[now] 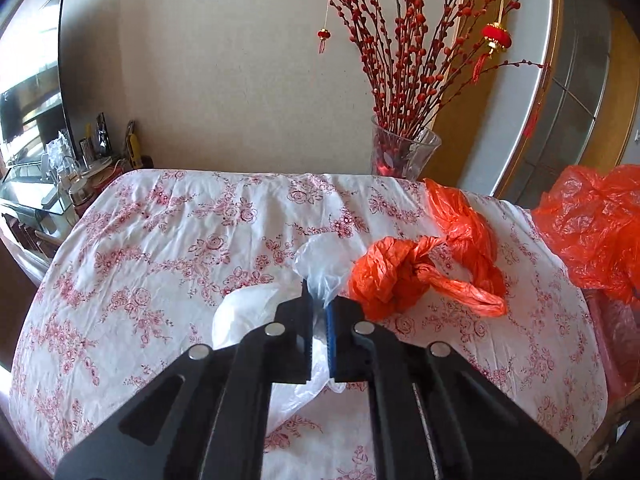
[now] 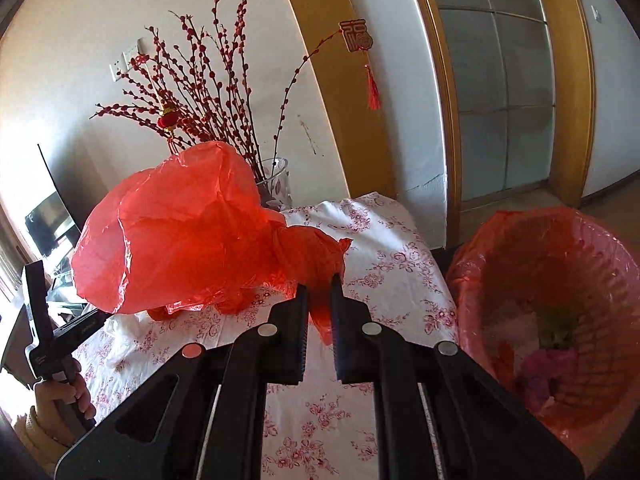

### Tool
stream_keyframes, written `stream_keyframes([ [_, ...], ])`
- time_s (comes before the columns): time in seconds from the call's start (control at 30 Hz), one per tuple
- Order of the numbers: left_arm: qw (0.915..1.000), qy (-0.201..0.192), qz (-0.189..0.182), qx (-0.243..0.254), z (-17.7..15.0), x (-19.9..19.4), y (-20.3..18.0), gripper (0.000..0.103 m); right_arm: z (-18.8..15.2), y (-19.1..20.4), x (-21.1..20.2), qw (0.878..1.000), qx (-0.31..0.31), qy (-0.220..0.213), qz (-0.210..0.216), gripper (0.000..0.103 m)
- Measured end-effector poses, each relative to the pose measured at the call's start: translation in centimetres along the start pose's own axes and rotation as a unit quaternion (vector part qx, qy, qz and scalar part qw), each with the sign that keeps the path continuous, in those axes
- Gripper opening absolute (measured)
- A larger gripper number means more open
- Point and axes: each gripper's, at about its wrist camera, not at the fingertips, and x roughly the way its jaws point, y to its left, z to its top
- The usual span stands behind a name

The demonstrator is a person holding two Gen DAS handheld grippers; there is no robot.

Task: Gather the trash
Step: 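Grasp the white bag with the left tool while the right tool carries the red bag toward the bin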

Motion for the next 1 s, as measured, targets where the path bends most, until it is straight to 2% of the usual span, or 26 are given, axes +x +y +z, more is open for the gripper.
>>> stream_keyframes([
  [0.23,0.9985,-0.041,-0.034,0.01,1.3,-4.8,-2.2,0.005,0.0,-3.1,-3.3,0.999,0.024,-0.022,-0.015,0.011],
  [0.43,0.9934,-0.06,-0.09,0.037,2.1,-8.6,-7.2,0.005,-0.2,-5.9,-6.3,0.998,0.041,-0.038,-0.039,0.011],
  [0.67,0.9801,-0.065,-0.169,0.081,1.7,-11.0,-15.2,0.005,-0.5,-10.0,-10.0,0.993,0.073,-0.061,-0.076,0.011],
  [1.0,0.9582,-0.049,-0.251,0.129,-0.5,-11.1,-25.9,0.005,-1.3,-15.5,-14.1,0.979,0.116,-0.086,-0.146,0.011],
])
